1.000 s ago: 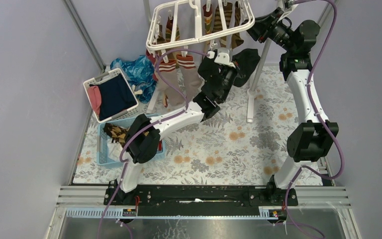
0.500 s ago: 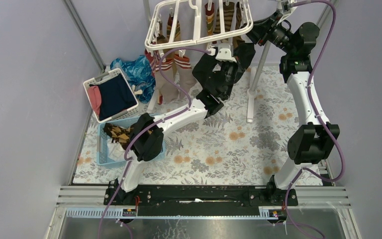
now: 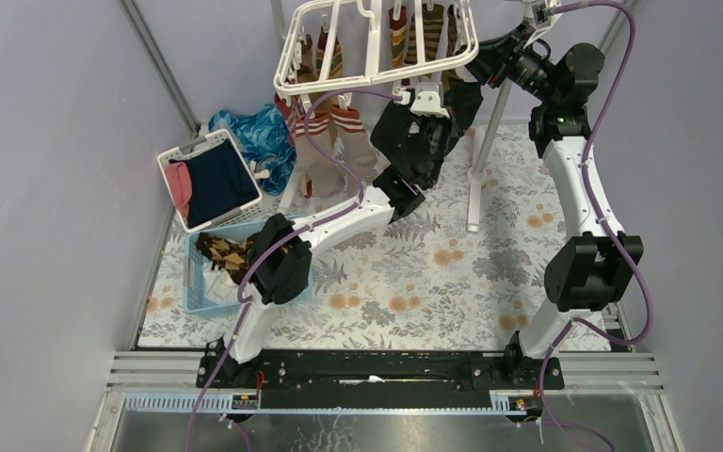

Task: Clip the socks to the hanger
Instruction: Reset both arms

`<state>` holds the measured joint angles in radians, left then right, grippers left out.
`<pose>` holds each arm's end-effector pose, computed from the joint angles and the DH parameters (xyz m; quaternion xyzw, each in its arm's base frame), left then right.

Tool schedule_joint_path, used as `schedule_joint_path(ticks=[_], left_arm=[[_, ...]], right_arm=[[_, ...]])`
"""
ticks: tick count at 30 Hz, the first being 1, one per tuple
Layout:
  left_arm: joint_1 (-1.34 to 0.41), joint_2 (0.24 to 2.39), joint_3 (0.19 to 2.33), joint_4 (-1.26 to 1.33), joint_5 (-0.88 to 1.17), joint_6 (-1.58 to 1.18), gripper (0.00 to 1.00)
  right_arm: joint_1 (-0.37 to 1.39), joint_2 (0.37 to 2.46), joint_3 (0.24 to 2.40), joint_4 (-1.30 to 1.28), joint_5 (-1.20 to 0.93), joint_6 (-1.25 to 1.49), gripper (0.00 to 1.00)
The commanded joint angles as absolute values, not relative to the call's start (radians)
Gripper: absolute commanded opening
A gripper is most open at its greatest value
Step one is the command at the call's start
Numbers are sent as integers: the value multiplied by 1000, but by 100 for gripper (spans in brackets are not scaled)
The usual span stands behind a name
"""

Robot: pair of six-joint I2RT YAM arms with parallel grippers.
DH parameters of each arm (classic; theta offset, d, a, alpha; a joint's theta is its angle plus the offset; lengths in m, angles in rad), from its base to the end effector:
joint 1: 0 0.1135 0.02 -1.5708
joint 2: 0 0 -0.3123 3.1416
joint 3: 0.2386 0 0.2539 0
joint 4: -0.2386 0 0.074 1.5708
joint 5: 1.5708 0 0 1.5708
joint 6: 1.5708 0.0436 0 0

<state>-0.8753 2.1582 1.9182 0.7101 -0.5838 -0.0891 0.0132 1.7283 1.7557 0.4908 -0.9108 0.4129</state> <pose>0.3679 -0.4033 0.4231 -0.0347 0.5566 -0.2452 0.7930 0.4010 0.0397 0.5386 -0.2832 0.5177 0.3801 0.7123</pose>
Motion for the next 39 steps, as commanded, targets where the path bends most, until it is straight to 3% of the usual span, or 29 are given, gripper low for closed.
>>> schedule_joint_path(ticks=[1, 39], left_arm=[[-879, 2126, 1916, 744, -600, -70, 0], [-879, 2091, 1888, 820, -641, -170, 0]], right_arm=[[32, 1689, 1748, 498, -948, 403, 5], [31, 1695, 1730, 486, -974, 375, 5]])
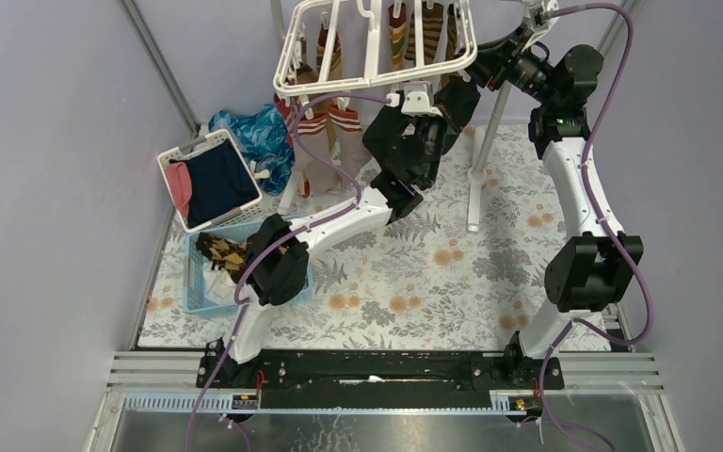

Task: Clip the socks to the hanger
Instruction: Reset both arms

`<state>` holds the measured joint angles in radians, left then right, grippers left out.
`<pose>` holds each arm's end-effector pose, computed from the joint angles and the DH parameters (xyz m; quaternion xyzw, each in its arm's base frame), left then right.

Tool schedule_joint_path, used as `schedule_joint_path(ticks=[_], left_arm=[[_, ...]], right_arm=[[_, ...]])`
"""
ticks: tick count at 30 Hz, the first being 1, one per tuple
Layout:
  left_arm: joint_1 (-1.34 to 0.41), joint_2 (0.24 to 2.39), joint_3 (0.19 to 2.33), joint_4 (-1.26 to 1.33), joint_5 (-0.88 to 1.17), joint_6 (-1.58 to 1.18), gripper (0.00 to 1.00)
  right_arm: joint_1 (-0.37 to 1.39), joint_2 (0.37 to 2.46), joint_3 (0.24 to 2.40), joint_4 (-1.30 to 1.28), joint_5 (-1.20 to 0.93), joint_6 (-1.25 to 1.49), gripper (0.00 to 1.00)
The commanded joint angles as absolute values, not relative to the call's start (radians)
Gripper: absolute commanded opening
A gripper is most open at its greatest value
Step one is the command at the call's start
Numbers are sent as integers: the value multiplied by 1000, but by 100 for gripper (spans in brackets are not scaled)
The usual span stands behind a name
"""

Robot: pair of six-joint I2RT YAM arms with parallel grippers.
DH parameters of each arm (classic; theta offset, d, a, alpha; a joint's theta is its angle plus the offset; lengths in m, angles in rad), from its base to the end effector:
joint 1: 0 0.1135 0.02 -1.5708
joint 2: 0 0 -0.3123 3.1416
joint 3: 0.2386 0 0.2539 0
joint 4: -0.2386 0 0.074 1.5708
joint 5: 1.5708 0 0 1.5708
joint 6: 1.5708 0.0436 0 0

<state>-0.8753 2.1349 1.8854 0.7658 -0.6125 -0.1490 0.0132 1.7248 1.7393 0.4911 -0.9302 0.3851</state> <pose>0.3628 -0.3956 0.4288 -0.0731 0.5410 -0.2716 0.7926 0.4008 0.0402 0.5341 -0.2958 0.5174 0.3756 0.7097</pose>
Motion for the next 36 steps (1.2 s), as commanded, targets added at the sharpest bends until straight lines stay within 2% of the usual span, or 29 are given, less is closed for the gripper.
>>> schedule_joint_path(ticks=[1, 13, 31, 36], left_arm=[[-879, 2089, 1886, 820, -641, -175, 0], [-875, 2094, 1922, 749, -637, -222, 0], [-866, 2026, 1844, 787, -582, -314, 0], [-865, 2031, 1850, 780, -578, -316, 0]], right_arm=[[31, 1695, 1730, 486, -974, 375, 5], [31, 1697, 1726, 495, -984, 370, 5], [31, 1694, 1713, 499, -1001, 321, 6], [31, 1695, 1712, 509, -1007, 330, 9]])
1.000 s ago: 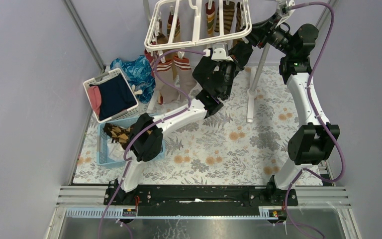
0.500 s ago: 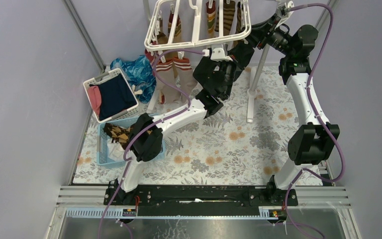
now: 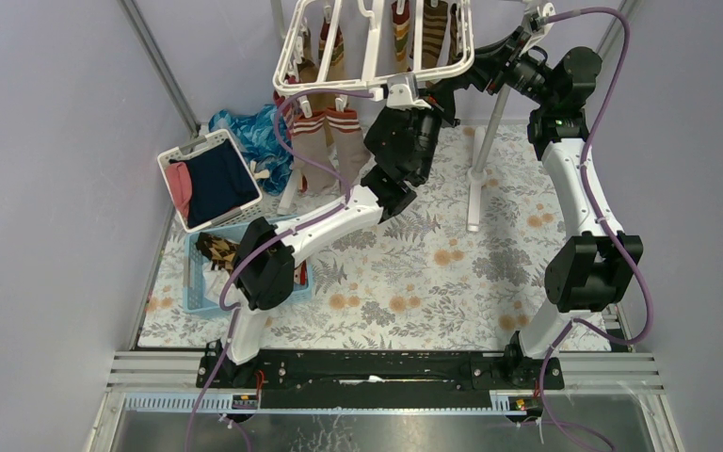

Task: Clip the socks to the hanger
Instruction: Reset both arms

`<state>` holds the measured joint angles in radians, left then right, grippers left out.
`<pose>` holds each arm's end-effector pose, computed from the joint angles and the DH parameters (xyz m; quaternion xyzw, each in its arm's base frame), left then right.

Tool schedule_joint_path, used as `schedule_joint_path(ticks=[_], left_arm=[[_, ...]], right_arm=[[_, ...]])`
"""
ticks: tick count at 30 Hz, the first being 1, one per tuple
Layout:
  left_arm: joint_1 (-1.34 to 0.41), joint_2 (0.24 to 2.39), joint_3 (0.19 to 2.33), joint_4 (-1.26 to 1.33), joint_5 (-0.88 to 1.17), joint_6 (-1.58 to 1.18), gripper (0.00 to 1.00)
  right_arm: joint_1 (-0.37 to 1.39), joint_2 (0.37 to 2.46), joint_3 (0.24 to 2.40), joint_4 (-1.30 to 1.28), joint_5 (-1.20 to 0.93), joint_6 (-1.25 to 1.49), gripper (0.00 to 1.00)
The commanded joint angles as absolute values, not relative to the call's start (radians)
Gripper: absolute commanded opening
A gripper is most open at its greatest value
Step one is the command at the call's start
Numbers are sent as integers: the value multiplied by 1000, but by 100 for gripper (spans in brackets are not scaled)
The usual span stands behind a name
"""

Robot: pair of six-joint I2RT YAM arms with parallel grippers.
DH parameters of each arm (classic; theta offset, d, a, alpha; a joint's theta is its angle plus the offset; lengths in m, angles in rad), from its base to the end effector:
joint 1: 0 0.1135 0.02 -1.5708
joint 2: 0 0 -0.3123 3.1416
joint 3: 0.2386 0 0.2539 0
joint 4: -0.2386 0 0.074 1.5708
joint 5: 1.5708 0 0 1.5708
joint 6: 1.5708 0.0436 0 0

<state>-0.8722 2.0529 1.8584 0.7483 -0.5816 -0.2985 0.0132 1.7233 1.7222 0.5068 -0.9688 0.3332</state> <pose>0.3479 -0.3769 0.4595 -0.1082 0.5182 -0.3460 0.7746 0.4000 0.0412 0.5297 -0.3245 0.5075 0.3643 0.7103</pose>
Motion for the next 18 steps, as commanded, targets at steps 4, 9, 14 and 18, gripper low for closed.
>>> schedule_joint_path(ticks=[4, 9, 14, 18], left_arm=[[-861, 2038, 1850, 771, -573, -325, 0], [-857, 2042, 1850, 769, -571, -331, 0], [-856, 2041, 1847, 764, -567, -337, 0], [-856, 2042, 1844, 762, -563, -343, 0]], right_arm=[[31, 1695, 1707, 543, -1020, 358, 24], [31, 1697, 1709, 569, -1029, 385, 37], [29, 1695, 1707, 572, -1026, 393, 52], [29, 1694, 1707, 574, -1023, 396, 61]])
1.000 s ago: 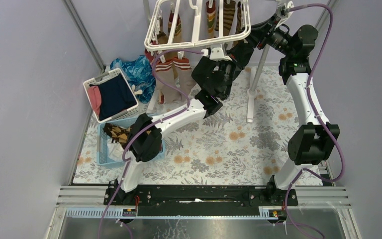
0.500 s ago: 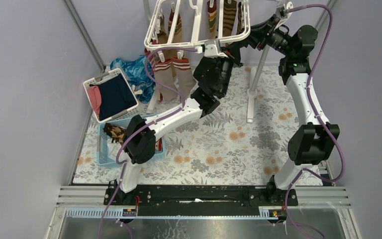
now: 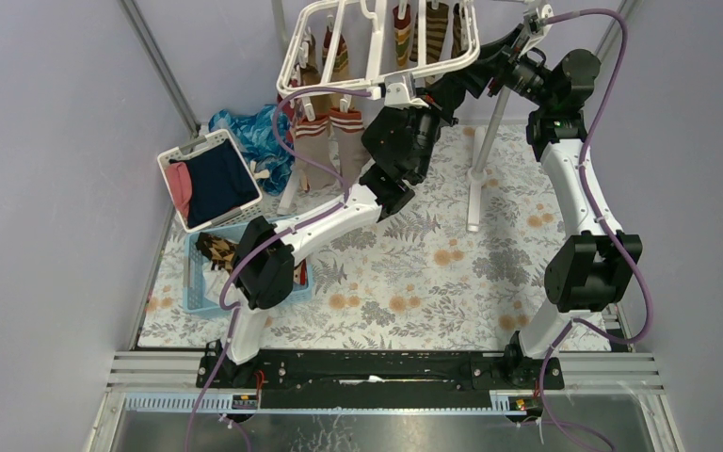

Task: Clip the socks to the hanger
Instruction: Reset both arms

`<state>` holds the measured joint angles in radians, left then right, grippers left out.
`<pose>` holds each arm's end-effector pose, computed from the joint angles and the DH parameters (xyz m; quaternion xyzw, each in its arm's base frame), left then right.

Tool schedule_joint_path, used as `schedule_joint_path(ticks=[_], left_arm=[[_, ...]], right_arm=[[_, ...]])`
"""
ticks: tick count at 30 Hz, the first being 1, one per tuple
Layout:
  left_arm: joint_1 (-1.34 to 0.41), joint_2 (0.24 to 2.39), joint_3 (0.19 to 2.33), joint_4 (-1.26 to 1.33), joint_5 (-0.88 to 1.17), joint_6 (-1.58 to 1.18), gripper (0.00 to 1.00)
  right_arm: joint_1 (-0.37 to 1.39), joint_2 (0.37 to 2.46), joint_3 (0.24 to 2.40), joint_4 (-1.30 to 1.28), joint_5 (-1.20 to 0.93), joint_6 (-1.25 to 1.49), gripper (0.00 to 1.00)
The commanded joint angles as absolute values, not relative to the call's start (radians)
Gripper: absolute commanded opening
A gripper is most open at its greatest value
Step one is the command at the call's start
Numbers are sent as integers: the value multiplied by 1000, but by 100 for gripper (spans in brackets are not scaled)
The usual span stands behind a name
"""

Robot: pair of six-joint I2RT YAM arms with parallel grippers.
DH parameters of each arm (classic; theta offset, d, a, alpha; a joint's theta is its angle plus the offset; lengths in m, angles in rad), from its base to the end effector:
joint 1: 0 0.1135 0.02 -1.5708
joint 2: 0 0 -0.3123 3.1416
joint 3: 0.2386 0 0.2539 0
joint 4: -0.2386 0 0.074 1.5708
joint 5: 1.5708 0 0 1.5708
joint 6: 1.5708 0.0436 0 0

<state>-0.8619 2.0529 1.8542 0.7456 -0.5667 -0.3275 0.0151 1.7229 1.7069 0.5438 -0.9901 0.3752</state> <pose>0.3518 -0.3743 0.4579 -0.1109 0.5180 -0.3555 0.7701 0.3990 0.0425 0.5276 -0.3268 0.5051 0.3801 0.7026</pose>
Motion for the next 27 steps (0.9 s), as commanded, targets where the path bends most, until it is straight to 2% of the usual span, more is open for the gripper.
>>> schedule_joint_path(ticks=[1, 6, 9, 13, 16, 20, 27], left_arm=[[-856, 2043, 1844, 763, -562, -344, 0], [-854, 2043, 1843, 759, -555, -349, 3], [-854, 2037, 1834, 755, -548, -354, 16], [-856, 2020, 1808, 759, -537, -365, 36], [-855, 1986, 1763, 773, -512, -371, 48], [-869, 1922, 1690, 782, -463, -363, 55], [-911, 1764, 1493, 776, -333, -332, 78]], right_arm=[[29, 1694, 1707, 573, -1023, 398, 63], [25, 1681, 1709, 570, -1028, 398, 79], [14, 1668, 1708, 558, -1042, 386, 90], [-26, 1648, 1692, 563, -1080, 375, 99], [-59, 1631, 1678, 563, -1117, 373, 100], [-104, 1605, 1659, 549, -1176, 371, 100], [-173, 1549, 1563, 529, -1250, 374, 100]])
